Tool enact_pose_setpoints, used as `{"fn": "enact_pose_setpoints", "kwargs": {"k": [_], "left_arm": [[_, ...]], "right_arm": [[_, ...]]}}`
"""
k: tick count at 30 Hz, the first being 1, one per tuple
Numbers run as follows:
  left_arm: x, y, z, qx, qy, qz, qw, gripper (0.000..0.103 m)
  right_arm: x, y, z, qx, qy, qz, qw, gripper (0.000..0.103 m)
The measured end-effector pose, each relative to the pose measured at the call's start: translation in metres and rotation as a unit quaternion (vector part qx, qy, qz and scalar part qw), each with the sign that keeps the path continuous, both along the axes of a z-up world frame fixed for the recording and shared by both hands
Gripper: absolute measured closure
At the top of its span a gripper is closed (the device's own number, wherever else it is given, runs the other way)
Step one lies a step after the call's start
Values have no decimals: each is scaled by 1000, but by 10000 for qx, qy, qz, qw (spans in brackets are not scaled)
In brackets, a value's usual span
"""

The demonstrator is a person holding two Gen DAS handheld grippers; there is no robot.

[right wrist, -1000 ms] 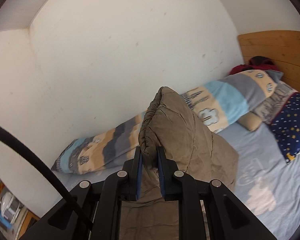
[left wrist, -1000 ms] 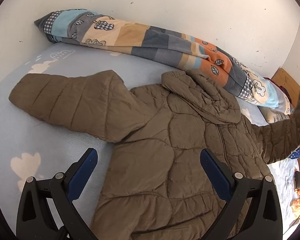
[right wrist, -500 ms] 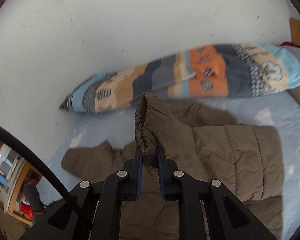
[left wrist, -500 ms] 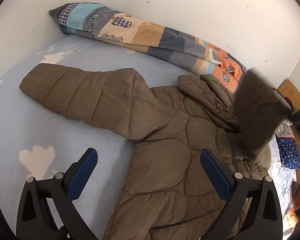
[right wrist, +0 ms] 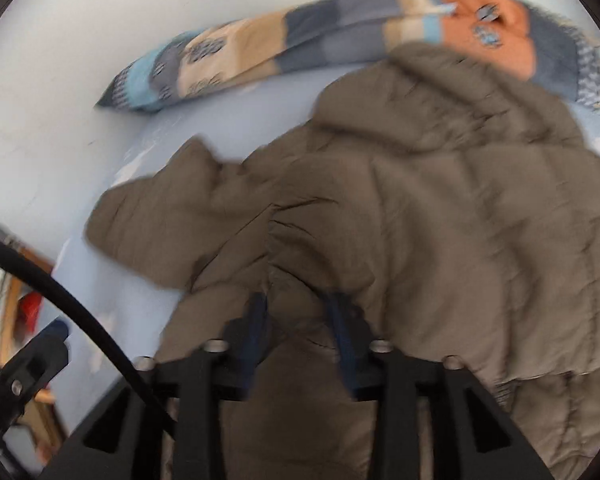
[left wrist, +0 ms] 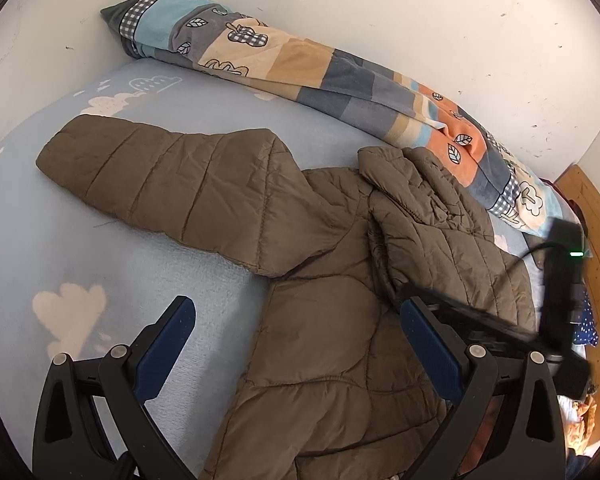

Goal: Fold large clothes
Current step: 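Carry the held sleeve with the right tool across the jacket body, then lower the sleeve onto the jacket body and open the right tool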

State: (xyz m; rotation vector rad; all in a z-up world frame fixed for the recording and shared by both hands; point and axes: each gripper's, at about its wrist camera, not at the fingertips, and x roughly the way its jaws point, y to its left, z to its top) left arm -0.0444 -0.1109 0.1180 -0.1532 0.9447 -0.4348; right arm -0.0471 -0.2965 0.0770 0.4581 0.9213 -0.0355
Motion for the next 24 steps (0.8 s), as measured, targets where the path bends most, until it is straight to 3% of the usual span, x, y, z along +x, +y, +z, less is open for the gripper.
{"fn": "enact_pose_setpoints", "kwargs": {"k": [3,6,9,11,14,18,21,24], "left_arm": [[0,-2,0,-50,11,3,10000,1],[1,-5,-1,-129,40,5,9999,1],[-1,-14,-4,-130,61,-76,9999,1],[-3,-22,-5,-95,53,-175,9998,1],[-7,-33,-6,-12,0,-326,9995,1],[-7,-43,-13,65,28,-391,9992,1],[-7,-48,-18,145,72,-426,9990,1],[-7,-48,-20,192,72,-464,9987,1]], "right_arm": [[-22,-10,26,5,-446,-15,9990,41],[-55,-38,57,2,-976,-256,9949,39],[-83,-88,74,-423,-984,-844,9907,39],[-97,-125,66,-709,-612,-1313,9869,41],[-119,-178,38,-697,-144,-1886,9795,55],[-149,-235,-9,-521,418,-2567,9642,56],[-150,-252,-36,-214,583,-2574,9643,56],[-147,-250,-40,-385,672,-2568,9634,56]]}}
